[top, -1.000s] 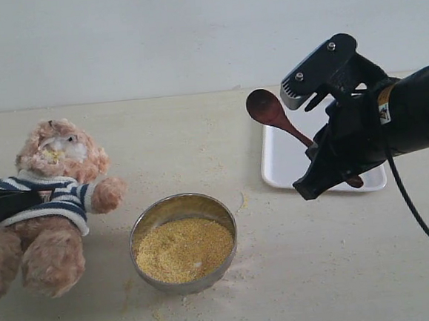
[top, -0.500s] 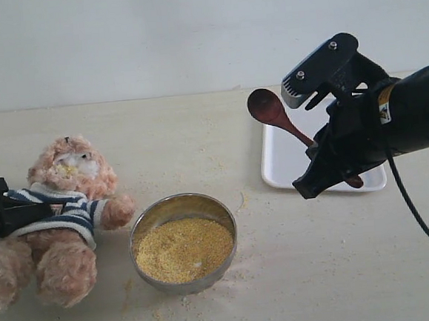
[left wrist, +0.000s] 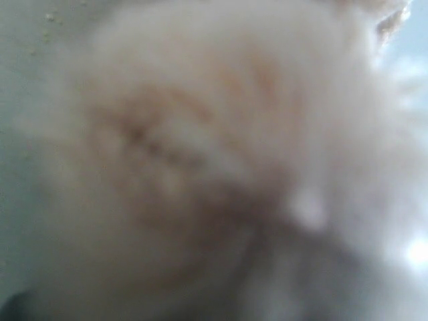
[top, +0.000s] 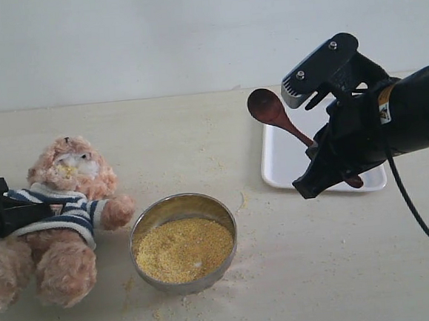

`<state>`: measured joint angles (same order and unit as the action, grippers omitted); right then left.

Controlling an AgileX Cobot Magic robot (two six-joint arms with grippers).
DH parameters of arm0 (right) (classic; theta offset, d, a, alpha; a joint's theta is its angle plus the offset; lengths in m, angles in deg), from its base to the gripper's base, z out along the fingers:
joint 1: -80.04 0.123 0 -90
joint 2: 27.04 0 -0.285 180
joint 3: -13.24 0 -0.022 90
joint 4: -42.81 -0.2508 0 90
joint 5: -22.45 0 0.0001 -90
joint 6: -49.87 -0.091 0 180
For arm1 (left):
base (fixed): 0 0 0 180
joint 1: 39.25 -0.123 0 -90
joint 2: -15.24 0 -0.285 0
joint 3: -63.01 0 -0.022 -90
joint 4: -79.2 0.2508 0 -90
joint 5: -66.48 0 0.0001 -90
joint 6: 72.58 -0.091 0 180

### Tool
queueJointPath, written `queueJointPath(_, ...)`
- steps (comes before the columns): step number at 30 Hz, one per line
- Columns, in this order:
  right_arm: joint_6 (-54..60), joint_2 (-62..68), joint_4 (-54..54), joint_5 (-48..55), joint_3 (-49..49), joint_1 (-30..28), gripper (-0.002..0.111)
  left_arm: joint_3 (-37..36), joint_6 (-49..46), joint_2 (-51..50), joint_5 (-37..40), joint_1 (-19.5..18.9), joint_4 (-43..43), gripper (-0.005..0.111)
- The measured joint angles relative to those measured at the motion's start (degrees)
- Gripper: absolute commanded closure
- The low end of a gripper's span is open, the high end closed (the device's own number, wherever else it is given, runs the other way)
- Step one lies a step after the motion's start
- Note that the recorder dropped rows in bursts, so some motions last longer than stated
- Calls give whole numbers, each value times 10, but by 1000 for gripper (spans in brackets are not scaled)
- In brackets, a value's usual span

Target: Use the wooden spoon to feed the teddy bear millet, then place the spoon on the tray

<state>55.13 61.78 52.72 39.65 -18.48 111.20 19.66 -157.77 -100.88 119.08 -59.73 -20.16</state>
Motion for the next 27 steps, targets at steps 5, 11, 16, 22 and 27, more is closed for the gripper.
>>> queueJointPath(5,0,0,0,0,0,0,108,0,1,0,-11,0,0,102)
queueJointPath(11,-1,0,0,-1,0,0,108,0,1,0,-27,0,-1,102)
queueJointPath(16,-1,0,0,-2,0,0,108,0,1,0,-28,0,-2,98)
queueJointPath(22,-1,0,0,-3,0,0,108,0,-5,0,-28,0,-2,67)
queueJointPath(27,-1,0,0,-4,0,0,108,0,-37,0,-31,0,-2,40)
